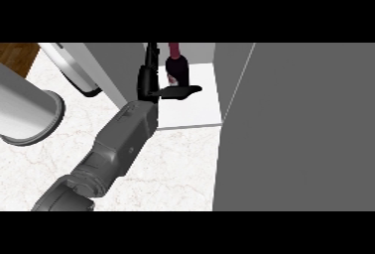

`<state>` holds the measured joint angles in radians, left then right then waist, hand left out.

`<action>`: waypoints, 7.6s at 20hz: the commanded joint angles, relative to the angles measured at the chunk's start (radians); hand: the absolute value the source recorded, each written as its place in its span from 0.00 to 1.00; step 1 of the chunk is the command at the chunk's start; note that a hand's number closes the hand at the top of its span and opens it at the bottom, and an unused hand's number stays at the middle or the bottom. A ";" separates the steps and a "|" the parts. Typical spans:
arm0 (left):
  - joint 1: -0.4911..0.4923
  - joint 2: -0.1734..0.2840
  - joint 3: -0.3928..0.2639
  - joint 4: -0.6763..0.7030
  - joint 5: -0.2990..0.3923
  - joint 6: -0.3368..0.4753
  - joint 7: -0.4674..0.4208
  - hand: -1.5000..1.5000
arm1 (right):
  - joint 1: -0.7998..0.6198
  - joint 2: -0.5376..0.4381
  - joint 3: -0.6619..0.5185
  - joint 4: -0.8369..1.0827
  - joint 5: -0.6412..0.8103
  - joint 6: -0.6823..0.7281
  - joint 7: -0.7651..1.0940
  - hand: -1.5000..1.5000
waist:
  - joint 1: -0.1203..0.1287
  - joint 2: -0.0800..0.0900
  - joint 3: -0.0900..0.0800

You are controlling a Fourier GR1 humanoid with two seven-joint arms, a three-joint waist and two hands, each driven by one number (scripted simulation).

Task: Pick up the wine, place it into the cabinet and close the cabinet

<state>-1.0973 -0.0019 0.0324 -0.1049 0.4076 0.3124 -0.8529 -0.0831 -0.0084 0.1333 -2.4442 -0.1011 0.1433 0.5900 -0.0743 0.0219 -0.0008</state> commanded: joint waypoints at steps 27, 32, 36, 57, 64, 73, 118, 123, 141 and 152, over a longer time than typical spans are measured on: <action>0.490 0.002 -0.632 -0.719 0.389 0.259 0.083 0.00 | 0.025 -0.025 -0.021 -0.018 0.002 -0.034 0.015 0.00 | 0.064 -0.027 0.001; 0.604 0.002 -0.692 -0.894 0.300 0.335 0.118 0.00 | 0.013 -0.022 -0.003 -0.103 0.031 -0.072 0.074 0.00 | 0.077 -0.027 0.001; 0.697 0.046 -0.740 -1.127 0.258 0.388 0.187 0.00 | -0.039 -0.049 -0.066 -0.063 -0.034 -0.059 0.083 0.00 | 0.087 -0.028 0.001; 1.180 0.287 -0.890 -1.736 0.066 0.428 0.258 0.00 | 0.031 -0.043 -0.028 -0.079 -0.129 0.001 0.117 1.00 | 0.081 -0.024 0.001; 1.189 0.427 -0.778 -1.839 0.118 0.293 0.319 0.00 | 0.049 -0.063 0.068 -0.141 -0.070 0.055 0.169 1.00 | 0.073 -0.024 0.000; 1.319 0.580 -0.614 -1.947 0.217 0.184 0.316 0.00 | 0.190 0.003 0.198 -0.139 -0.165 0.050 0.206 1.00 | 0.074 -0.025 0.000; 1.458 0.730 -0.117 -1.913 0.536 -0.246 0.418 0.00 | -0.520 -0.002 0.749 0.279 0.148 -0.637 0.188 1.00 | 0.124 -0.019 -0.004; 1.414 0.704 -0.129 -1.909 0.505 -0.226 0.416 0.00 | -0.684 -0.001 0.637 0.375 0.035 -0.651 0.169 1.00 | 0.123 -0.017 -0.003; 1.352 0.599 -0.150 -1.840 0.424 -0.194 0.450 0.00 | -1.177 0.008 0.271 1.176 -0.101 -0.511 -0.133 1.00 | 0.095 -0.016 0.000; 1.341 0.638 -0.050 -1.893 0.457 -0.206 0.535 0.00 | -1.147 -0.038 0.176 1.437 -0.112 -0.377 -0.356 1.00 | 0.104 -0.012 0.000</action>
<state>0.2574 0.6269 -0.0377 -1.9749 0.8563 0.0975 -0.3451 -1.2425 -0.0010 0.3761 -1.1677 -0.2271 -0.2539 0.3032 0.0303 -0.0227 -0.0071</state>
